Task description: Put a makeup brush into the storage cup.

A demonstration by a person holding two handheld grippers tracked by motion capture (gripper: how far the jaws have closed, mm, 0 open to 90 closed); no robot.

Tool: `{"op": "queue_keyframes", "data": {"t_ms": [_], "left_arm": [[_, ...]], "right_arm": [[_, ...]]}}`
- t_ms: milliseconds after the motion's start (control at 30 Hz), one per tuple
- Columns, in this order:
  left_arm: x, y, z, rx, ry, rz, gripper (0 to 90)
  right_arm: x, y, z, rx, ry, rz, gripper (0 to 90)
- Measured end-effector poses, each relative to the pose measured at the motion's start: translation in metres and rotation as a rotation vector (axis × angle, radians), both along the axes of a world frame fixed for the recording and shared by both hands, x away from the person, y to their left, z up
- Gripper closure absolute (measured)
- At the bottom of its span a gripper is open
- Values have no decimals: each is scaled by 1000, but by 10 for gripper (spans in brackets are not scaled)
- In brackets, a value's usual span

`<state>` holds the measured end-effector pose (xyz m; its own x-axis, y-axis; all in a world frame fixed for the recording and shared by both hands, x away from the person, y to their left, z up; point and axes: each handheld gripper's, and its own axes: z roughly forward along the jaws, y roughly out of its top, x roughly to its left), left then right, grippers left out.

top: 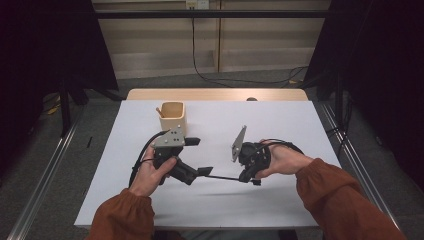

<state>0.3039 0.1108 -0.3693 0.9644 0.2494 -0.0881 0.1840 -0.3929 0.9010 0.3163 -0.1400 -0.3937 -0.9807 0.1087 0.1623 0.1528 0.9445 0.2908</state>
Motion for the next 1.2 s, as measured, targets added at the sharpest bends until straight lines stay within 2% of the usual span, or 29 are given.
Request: {"op": "queue_keyframes", "data": {"t_ms": [200, 300, 400, 600, 700, 833, 867, 1000, 1067, 1133, 1200], "left_arm": [[2, -12, 0, 54, 12, -53, 20], [3, -15, 0, 98, 22, -79, 20], [5, -18, -1, 124, 27, -87, 21], [5, -27, -4, 217, 36, -130, 24], [6, -32, -4, 239, 46, -154, 26], [8, -37, -6, 303, 50, -190, 29], [7, -38, -8, 310, 58, -186, 34], [6, -43, -14, 367, 83, -210, 49], [7, -44, -17, 404, 96, -234, 80], [7, -45, -21, 442, 97, -237, 77], [7, -46, -23, 460, 105, -245, 77]], "right_arm": [[-1, 1, 0, -4, 0, 11, 861], [-1, 2, 0, -3, -2, 15, 861], [-1, 2, 1, -10, 4, 13, 861], [-2, 5, -1, -21, 10, 26, 861], [-2, 6, -2, -26, 12, 36, 861], [-1, 7, -1, -24, 1, 39, 861], [-2, 7, 0, -31, 13, 29, 861], [-1, 8, 0, -32, 6, 37, 861], [-1, 8, 0, -38, 11, 36, 861], [-3, 9, -3, -52, 14, 38, 861], [-3, 10, -4, -57, 10, 42, 861]]}}
